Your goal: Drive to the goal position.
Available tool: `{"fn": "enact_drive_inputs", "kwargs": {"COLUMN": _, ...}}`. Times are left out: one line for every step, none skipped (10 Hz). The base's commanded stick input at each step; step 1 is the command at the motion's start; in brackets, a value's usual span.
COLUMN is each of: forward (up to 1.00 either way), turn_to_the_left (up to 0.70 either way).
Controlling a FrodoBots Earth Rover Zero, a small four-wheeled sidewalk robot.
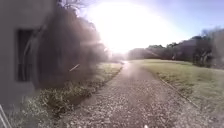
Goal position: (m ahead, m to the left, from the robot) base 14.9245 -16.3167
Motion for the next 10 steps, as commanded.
{"fn": "enact_drive_inputs", "kwargs": {"forward": 0.70, "turn_to_the_left": 0.00}}
{"fn": "enact_drive_inputs", "kwargs": {"forward": 0.70, "turn_to_the_left": 0.00}}
{"fn": "enact_drive_inputs", "kwargs": {"forward": 0.70, "turn_to_the_left": 0.00}}
{"fn": "enact_drive_inputs", "kwargs": {"forward": 0.70, "turn_to_the_left": 0.00}}
{"fn": "enact_drive_inputs", "kwargs": {"forward": 0.70, "turn_to_the_left": 0.00}}
{"fn": "enact_drive_inputs", "kwargs": {"forward": 0.70, "turn_to_the_left": 0.00}}
{"fn": "enact_drive_inputs", "kwargs": {"forward": 0.70, "turn_to_the_left": 0.00}}
{"fn": "enact_drive_inputs", "kwargs": {"forward": 0.70, "turn_to_the_left": 0.00}}
{"fn": "enact_drive_inputs", "kwargs": {"forward": 0.70, "turn_to_the_left": 0.00}}
{"fn": "enact_drive_inputs", "kwargs": {"forward": 0.70, "turn_to_the_left": 0.00}}
